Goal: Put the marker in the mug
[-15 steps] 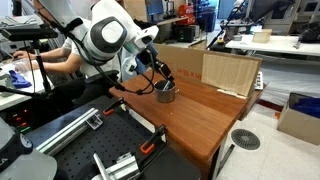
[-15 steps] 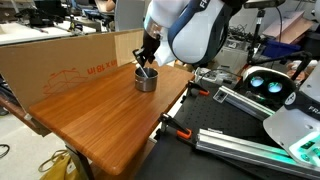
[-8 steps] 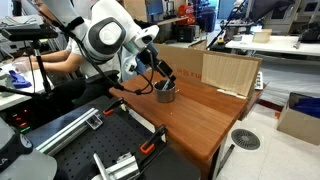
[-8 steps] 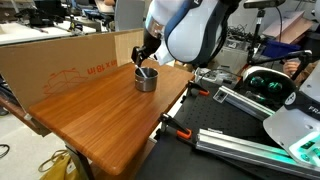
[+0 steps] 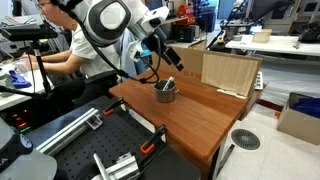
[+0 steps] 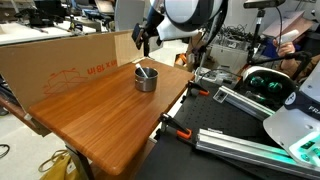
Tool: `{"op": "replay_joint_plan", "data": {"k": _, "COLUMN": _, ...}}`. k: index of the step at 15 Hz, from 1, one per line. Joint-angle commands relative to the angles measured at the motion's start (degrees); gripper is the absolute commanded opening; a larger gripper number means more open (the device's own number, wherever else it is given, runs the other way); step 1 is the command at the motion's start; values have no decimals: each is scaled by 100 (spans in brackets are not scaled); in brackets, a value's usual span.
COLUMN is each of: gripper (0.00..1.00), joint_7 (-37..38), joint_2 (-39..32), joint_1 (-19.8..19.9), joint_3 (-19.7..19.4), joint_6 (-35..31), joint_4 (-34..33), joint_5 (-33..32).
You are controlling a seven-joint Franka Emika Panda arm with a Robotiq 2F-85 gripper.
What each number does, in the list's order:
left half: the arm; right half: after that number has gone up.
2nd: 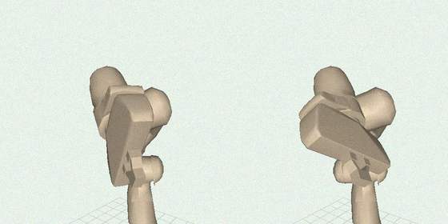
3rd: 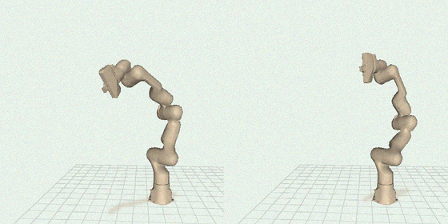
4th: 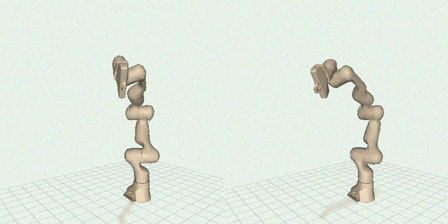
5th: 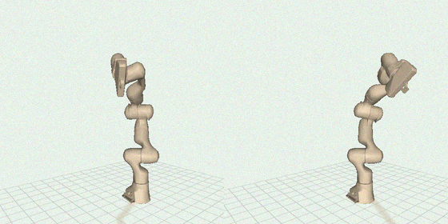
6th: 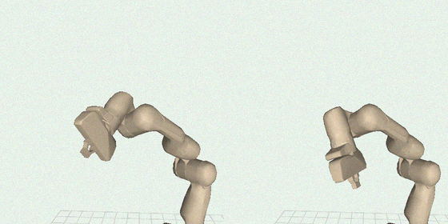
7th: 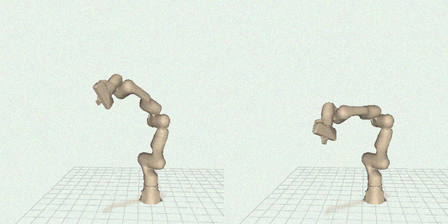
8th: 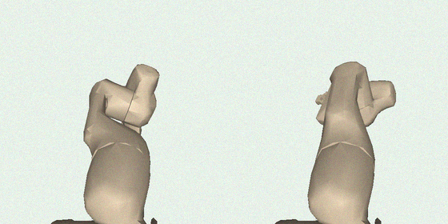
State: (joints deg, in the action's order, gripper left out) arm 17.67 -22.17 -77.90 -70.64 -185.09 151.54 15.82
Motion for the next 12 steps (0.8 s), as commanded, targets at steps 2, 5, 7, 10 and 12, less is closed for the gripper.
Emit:
{"op": "replay_joint_plan", "data": {"k": 2, "gripper": 100, "joint_7": -321, "joint_2": 369, "joint_1": -263, "joint_3": -455, "joint_6": 525, "joint_4": -59, "joint_5": -148}}
{"op": "replay_joint_plan", "data": {"k": 5, "gripper": 100, "joint_7": -468, "joint_2": 649, "joint_1": -357, "joint_3": -577, "joint_6": 737, "joint_4": -44, "joint_5": -217}}
{"op": "replay_joint_plan", "data": {"k": 7, "gripper": 100, "joint_7": -471, "joint_2": 653, "joint_1": -367, "joint_3": -577, "joint_6": 748, "joint_4": -37, "joint_5": -218}}
{"op": "replay_joint_plan", "data": {"k": 10, "gripper": 100, "joint_7": -472, "joint_2": 653, "joint_1": -368, "joint_3": -577, "joint_6": 751, "joint_4": -37, "joint_5": -218}}
{"op": "replay_joint_plan", "data": {"k": 12, "gripper": 100, "joint_7": -472, "joint_2": 653, "joint_1": -369, "joint_3": -577, "joint_6": 751, "joint_4": -37, "joint_5": -218}}
